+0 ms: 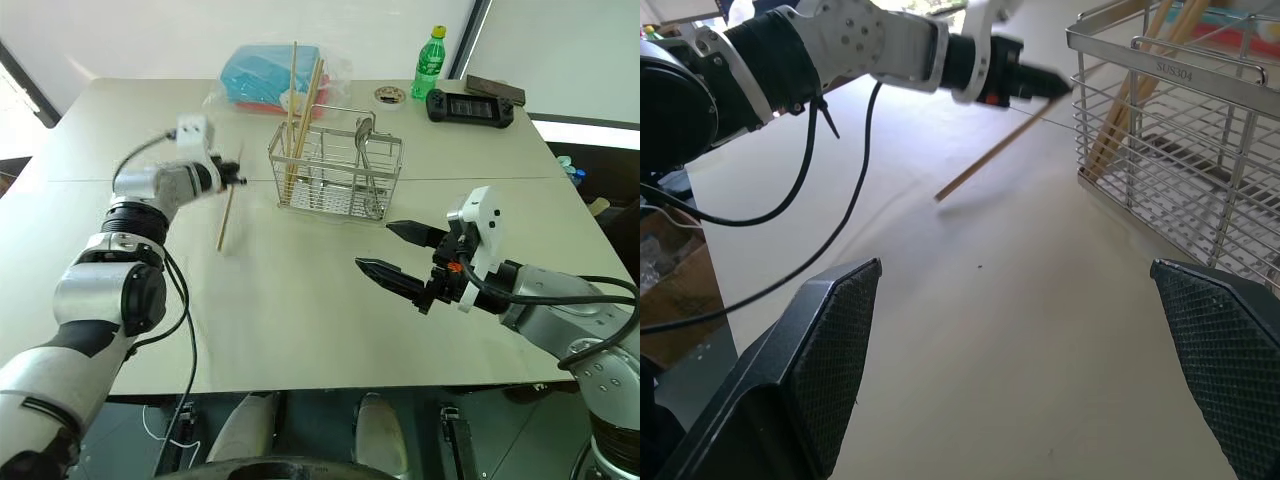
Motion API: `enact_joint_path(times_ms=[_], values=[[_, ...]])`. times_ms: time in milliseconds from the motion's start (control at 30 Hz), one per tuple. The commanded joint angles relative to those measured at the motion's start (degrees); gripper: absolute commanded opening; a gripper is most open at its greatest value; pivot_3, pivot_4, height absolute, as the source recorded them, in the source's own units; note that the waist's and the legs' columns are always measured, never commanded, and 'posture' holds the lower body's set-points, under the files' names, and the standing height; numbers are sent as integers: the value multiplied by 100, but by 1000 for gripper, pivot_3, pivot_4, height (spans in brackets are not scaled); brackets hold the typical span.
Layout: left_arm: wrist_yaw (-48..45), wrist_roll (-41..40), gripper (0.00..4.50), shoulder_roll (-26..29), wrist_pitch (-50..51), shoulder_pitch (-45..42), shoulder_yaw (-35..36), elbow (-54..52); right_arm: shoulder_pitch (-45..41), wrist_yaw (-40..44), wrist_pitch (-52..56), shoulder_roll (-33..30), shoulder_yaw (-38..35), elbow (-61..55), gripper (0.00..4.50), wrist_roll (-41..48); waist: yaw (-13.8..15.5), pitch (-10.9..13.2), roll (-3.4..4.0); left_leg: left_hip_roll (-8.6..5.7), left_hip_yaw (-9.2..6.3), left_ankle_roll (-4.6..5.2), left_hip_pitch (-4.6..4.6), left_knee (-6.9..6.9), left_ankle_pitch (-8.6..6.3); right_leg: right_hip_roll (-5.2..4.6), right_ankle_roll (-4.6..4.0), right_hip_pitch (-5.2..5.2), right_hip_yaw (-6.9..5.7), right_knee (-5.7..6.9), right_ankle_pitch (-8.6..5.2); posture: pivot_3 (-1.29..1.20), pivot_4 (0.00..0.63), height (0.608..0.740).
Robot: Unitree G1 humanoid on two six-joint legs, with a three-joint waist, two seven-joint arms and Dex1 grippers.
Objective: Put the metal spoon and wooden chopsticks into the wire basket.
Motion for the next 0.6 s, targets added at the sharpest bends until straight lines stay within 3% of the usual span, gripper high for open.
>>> enact_joint_path(times_ms=[33, 333, 600], values=[[-224, -574, 21, 87, -907, -527, 543, -792, -38, 47, -127, -100, -220, -46, 4500, 8, 8, 0, 0, 0, 0, 0, -1, -1, 0, 0, 0, 0, 0, -1, 0, 0, 150, 731], [-976, -1282, 21, -418, -1201, -1368, 568, -1486, -216, -266, -267, -16, -307, 223, 4500, -208, 15, 1, -1, -2, 2, 0, 4, 6, 0, -1, 0, 17, -2, -9, 0, 0, 150, 731], [-1319, -1091, 21, -912, -1751, -1312, 178, -1258, -179, -475, -300, 26, -411, 117, 4500, -151, -34, 2, -1, -1, 3, 1, 5, 3, 0, -1, 1, 11, -1, -7, 0, 0, 150, 731]])
